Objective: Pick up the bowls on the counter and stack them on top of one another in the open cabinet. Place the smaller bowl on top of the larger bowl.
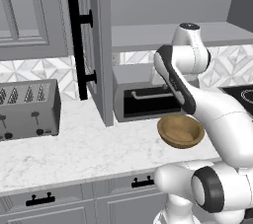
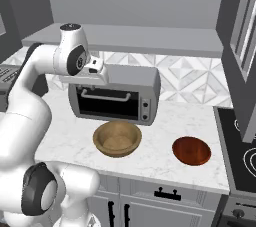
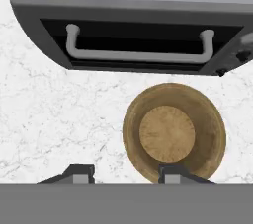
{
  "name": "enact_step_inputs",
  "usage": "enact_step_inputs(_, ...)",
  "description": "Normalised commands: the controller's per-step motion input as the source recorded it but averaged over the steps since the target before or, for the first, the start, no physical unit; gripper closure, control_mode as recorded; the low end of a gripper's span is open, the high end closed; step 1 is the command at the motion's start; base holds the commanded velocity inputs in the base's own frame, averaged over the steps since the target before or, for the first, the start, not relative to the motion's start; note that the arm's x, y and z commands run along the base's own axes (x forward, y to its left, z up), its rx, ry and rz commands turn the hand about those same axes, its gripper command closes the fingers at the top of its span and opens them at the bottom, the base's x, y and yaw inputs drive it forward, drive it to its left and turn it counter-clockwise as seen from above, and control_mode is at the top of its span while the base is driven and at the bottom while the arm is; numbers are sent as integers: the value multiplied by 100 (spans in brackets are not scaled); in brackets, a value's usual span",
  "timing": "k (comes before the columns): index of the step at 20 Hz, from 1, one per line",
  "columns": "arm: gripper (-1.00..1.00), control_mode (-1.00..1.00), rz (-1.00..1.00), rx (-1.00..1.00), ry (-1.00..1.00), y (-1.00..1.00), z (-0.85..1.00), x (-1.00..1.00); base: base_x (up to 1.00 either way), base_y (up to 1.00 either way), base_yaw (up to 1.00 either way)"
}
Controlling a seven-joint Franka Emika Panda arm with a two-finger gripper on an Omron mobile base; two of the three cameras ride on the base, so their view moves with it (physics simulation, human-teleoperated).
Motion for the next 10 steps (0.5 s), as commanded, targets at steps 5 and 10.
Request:
enact_step_inputs(5,-100,-100,-1,11,0,-62,-4,-9,0,0,0)
enact_step_inputs(10,-100,-100,-19,18,0,-100,-12,-21,0,0,0)
